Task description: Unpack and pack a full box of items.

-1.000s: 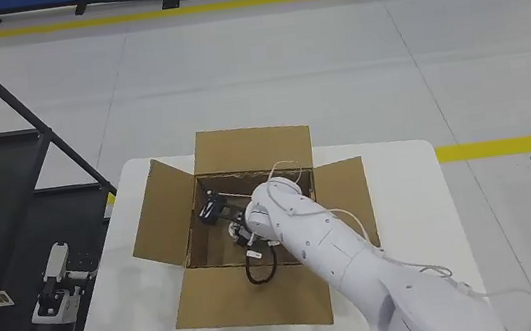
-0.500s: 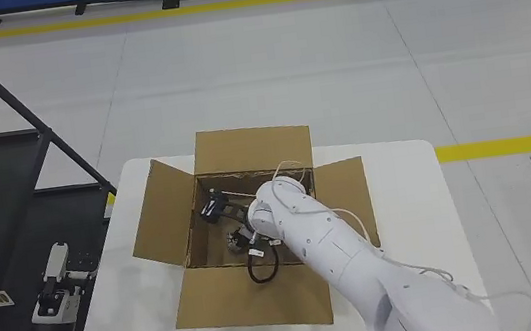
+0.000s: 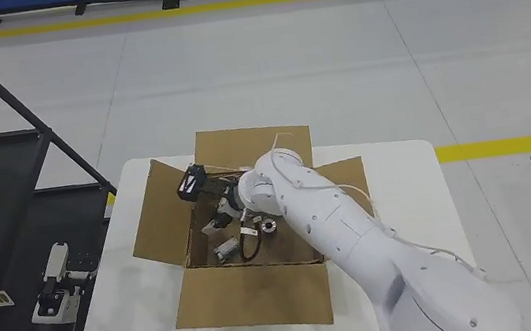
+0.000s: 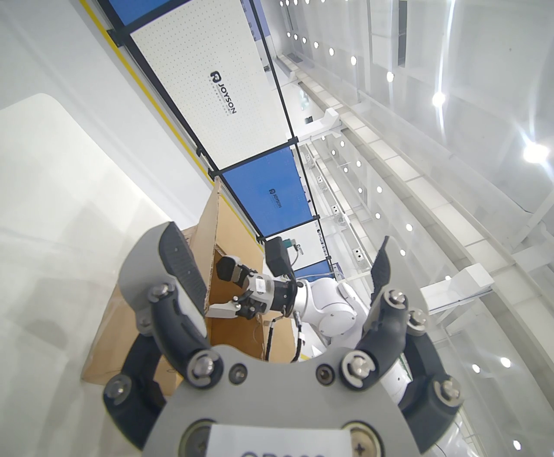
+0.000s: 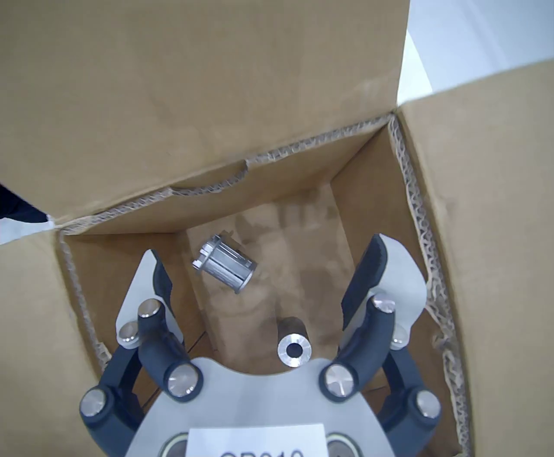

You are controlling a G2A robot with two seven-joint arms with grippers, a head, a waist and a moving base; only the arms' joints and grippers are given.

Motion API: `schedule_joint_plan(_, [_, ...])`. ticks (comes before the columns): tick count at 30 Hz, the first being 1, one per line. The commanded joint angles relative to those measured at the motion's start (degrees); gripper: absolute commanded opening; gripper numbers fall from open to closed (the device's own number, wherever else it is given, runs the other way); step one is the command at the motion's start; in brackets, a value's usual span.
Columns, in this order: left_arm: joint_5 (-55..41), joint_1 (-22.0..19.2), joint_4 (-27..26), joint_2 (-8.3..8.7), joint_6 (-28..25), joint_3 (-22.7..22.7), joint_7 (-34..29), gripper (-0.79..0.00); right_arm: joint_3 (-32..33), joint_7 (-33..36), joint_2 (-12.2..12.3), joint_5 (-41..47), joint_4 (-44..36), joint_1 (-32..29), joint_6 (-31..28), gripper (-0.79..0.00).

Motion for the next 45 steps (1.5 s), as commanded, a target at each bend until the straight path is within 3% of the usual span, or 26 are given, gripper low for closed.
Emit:
schedule_joint_plan(1, [0.0,0.0,0.0,0.0,0.0,0.0,0.0,0.0,1.1,-1.4,1.3,0.6,-1.9,0.5,-4.5,0.0])
schedule_joint_plan(8, [0.0,0.0,0.0,0.0,0.0,0.0,0.0,0.0,6.1,-4.2,8.0,-0.2,-14.6,-0.1,-12.8,0.0])
schedule_joint_plan(11, [0.0,0.0,0.0,0.0,0.0,0.0,0.0,0.0,10.3,-2.6,12.6,-2.2,-27.5,-4.1,-12.3,0.0])
schedule_joint_plan(14, [0.0,0.0,0.0,0.0,0.0,0.0,0.0,0.0,17.6,4.0,18.0,-4.8,-45.8,-12.0,-7.4,0.0])
schedule_joint_plan(24, [0.2,0.0,0.1,0.01,0.2,0.0,0.0,0.0,17.7,3.8,18.0,-4.8,-46.3,-12.1,-7.3,0.0])
schedule_joint_plan(29, [6.8,-2.1,1.8,0.32,3.0,1.3,0.7,0.0,21.4,3.0,19.1,-2.0,-48.3,-13.8,-7.4,0.0])
schedule_joint_plan(34, [11.9,-6.3,4.0,0.77,3.9,4.6,-2.1,0.0,29.1,5.9,21.7,3.6,-50.4,-17.3,-8.3,0.0])
schedule_joint_plan(40, [17.5,-11.2,5.7,1.29,2.9,9.8,-6.9,0.0,42.2,13.8,26.0,13.7,-58.4,-26.1,-8.3,0.0])
schedule_joint_plan(45, [21.5,-12.4,5.4,1.53,1.9,13.4,-9.2,0.0,54.2,23.0,29.6,21.0,-69.3,-36.6,-2.0,0.0])
